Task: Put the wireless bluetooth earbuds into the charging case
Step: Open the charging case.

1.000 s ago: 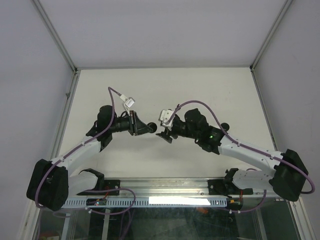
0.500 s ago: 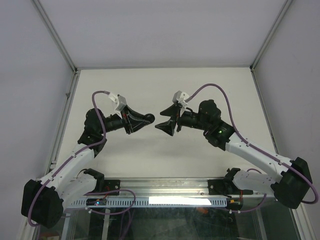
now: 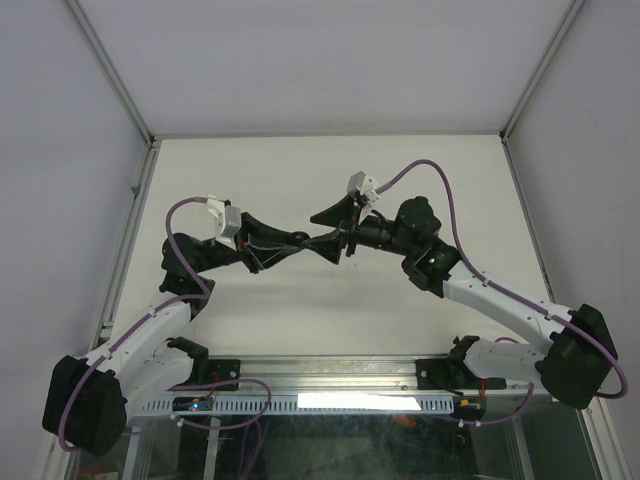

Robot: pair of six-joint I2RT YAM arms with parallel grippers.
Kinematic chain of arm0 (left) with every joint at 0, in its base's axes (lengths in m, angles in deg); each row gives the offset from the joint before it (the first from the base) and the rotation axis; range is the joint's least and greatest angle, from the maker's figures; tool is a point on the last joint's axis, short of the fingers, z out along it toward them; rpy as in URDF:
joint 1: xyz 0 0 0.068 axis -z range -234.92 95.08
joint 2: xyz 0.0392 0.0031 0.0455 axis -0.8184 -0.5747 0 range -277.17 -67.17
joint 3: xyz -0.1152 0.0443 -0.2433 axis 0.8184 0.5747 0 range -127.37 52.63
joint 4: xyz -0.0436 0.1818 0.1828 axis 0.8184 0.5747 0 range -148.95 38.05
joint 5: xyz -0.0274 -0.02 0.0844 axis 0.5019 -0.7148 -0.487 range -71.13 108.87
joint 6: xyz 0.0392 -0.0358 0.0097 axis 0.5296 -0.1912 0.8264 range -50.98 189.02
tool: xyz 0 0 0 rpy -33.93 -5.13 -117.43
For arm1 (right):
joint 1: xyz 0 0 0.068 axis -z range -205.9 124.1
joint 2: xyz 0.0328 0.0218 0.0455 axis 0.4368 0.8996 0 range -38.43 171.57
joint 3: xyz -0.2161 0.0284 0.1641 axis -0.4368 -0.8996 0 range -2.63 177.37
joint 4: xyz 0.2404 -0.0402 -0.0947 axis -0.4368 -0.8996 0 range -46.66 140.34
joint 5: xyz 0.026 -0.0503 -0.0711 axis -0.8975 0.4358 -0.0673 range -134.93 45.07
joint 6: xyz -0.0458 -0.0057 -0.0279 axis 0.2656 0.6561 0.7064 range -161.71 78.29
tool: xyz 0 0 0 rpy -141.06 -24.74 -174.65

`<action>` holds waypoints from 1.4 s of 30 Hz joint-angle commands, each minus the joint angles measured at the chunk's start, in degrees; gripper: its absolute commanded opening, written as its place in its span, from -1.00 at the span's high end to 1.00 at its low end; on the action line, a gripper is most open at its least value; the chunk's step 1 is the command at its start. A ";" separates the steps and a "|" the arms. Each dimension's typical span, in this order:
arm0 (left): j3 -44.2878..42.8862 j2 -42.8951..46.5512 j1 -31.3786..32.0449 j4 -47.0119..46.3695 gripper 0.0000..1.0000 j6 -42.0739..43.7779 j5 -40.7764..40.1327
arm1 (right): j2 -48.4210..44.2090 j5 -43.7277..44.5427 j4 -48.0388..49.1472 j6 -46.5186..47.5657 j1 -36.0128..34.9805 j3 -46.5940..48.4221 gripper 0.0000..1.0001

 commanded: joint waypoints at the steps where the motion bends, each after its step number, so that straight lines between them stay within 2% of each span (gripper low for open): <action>1: 1.07 0.00 0.57 -11.01 0.89 -3.18 3.22 | 0.43 -0.69 5.49 -1.13 0.09 1.96 -0.29; 10: 0.83 0.61 0.55 -8.70 0.90 -2.92 2.88 | 1.32 -2.81 3.23 1.74 0.08 2.37 -0.28; 19: 1.22 1.15 0.53 -8.59 0.94 -3.27 4.25 | 0.73 2.38 2.56 4.37 0.09 2.32 -0.27; 28: 0.75 2.37 0.53 -3.01 0.95 1.29 6.23 | -0.42 2.82 1.05 5.43 0.11 3.36 -0.27; 42: 1.32 3.64 0.55 -2.12 0.95 3.86 7.03 | -1.44 5.73 -2.10 5.71 0.20 4.17 -0.27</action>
